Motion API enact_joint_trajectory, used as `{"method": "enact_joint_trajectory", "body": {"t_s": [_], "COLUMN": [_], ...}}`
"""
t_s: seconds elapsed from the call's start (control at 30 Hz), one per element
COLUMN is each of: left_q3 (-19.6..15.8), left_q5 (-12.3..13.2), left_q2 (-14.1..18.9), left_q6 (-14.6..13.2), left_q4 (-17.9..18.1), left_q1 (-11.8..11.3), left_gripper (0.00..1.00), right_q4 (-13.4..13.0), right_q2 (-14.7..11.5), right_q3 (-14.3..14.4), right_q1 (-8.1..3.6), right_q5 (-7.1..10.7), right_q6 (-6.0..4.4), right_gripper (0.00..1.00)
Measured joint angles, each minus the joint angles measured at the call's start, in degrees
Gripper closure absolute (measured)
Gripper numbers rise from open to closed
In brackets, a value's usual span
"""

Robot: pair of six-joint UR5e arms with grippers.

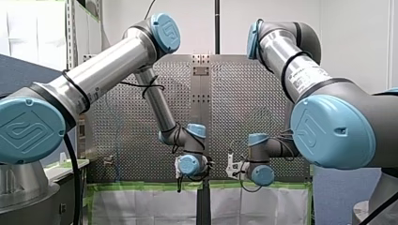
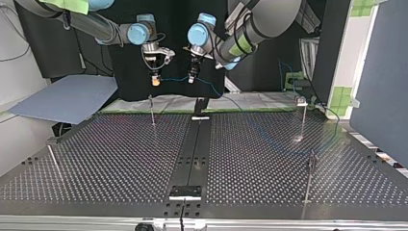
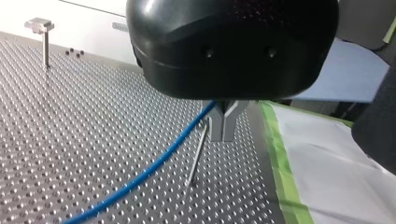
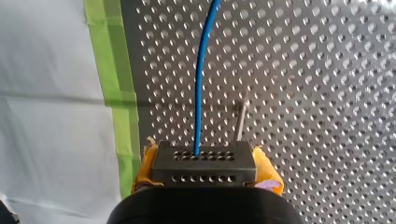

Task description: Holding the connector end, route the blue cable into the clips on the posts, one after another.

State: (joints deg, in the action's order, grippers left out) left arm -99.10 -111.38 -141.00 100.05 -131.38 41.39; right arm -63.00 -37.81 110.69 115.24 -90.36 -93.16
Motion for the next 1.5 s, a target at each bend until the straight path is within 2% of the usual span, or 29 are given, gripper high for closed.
{"method": "enact_joint_trajectory", "body": {"t_s": [0.23, 0.37, 0.53, 0.63, 0.73, 0.97, 1.03, 1.13, 1.27, 1.37, 1.5], "left_q3": [3.1, 5.4, 8.1, 9.7, 11.5, 15.6, 16.2, 16.6, 16.8, 17.7, 19.9], "left_q5": [-1.0, -1.4, -2.4, -3.2, -4.3, -6.7, -7.1, -7.4, -7.8, -7.8, -7.9], "left_q2": [-0.8, -2.6, -5.3, -6.8, -7.6, -7.9, -7.9, -7.9, -8.0, -8.6, -10.6], "left_q6": [0.6, 0.7, 0.8, 1.0, 1.4, 1.5, 1.5, 1.4, 1.3, 1.3, 0.9], "left_q4": [-0.4, -2.2, -4.5, -5.8, -6.4, -5.7, -5.2, -4.9, -4.0, -3.8, -5.5], "left_q1": [1.9, 3.1, 5.4, 6.8, 7.6, 7.8, 7.7, 7.6, 7.4, 7.2, 7.2], "left_gripper": [1.00, 1.00, 1.00, 1.00, 1.00, 1.00, 1.00, 1.00, 1.00, 1.00, 1.00], "right_q4": [-3.6, -5.5, -6.2, -6.3, -6.1, -5.4, -5.3, -4.9, -4.2, -4.0, -3.9], "right_q2": [0.0, 0.0, 0.0, 0.0, 0.1, 0.3, 0.6, 1.1, 1.4, 1.4, 1.4], "right_q3": [2.5, 2.9, 3.0, 2.9, 3.0, 2.9, 2.9, 3.0, 3.0, 2.7, 2.4], "right_q1": [-3.51, -5.64, -8.18, -9.09, -9.72, -11.19, -11.68, -13.01, -15.48, -17.23, -18.20], "right_q5": [3.24, 4.99, 5.62, 5.76, 5.80, 5.89, 5.89, 6.15, 7.96, 9.72, 11.48], "right_q6": [0.03, 0.16, 0.60, 1.17, 2.18, 4.37, 4.66, 5.27, 6.10, 5.71, 4.83], "right_gripper": [1.00, 1.00, 1.00, 1.00, 1.00, 1.00, 1.00, 1.00, 1.00, 1.00, 1.00]}}
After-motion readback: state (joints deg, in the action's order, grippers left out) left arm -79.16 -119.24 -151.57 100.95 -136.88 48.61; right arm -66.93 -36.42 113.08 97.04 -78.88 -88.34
